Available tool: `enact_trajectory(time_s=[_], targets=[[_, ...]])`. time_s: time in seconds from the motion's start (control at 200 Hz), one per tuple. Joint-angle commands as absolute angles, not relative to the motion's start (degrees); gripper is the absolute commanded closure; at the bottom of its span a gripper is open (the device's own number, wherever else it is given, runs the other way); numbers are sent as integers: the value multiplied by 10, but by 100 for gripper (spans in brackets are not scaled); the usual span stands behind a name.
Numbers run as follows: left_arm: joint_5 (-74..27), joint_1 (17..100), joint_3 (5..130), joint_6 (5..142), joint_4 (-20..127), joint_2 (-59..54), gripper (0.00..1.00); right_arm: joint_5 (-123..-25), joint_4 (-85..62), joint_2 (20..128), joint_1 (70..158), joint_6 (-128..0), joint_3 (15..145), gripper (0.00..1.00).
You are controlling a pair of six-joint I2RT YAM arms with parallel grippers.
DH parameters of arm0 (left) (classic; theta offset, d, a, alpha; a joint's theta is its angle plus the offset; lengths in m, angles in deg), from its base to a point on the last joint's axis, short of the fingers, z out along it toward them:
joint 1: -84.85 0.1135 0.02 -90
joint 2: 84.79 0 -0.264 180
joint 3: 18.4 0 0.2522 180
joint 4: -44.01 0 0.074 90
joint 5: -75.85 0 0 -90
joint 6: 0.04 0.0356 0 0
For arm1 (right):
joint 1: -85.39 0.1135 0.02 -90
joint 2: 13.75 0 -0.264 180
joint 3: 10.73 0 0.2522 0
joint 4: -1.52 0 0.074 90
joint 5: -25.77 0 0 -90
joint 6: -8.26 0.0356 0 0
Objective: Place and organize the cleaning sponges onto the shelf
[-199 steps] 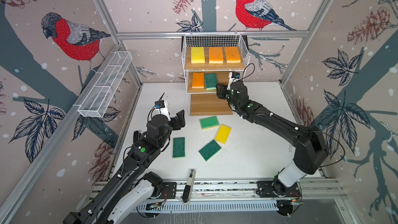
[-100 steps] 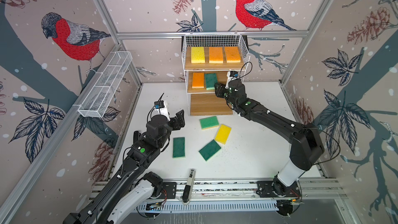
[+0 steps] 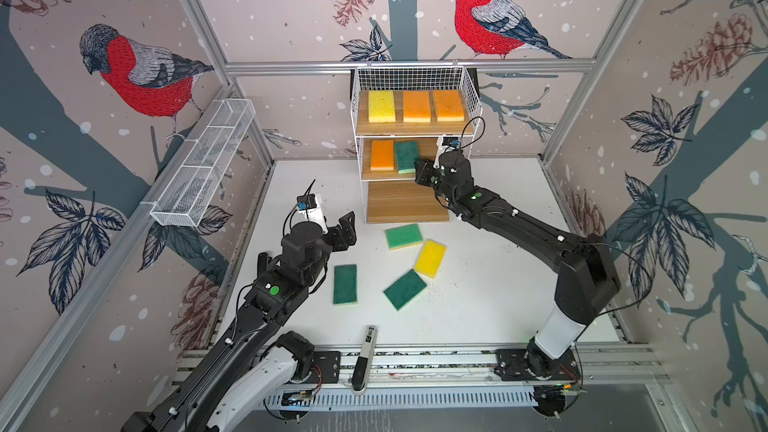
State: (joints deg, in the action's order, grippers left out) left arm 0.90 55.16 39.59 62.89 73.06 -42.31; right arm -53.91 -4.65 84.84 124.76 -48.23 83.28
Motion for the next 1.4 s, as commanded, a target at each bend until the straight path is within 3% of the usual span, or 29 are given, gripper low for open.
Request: enact_trajectory(time_s=[0.0, 0.62, 1.396], targets=[[12, 553, 395, 631, 713, -425, 16, -541, -41, 847, 1248, -470, 839, 75], [16, 554, 393, 630, 715, -432, 17, -507, -18, 830, 1250, -436, 819, 89], [16, 556, 391, 627, 714, -435, 17, -442, 11, 830, 1262, -323, 792, 92]])
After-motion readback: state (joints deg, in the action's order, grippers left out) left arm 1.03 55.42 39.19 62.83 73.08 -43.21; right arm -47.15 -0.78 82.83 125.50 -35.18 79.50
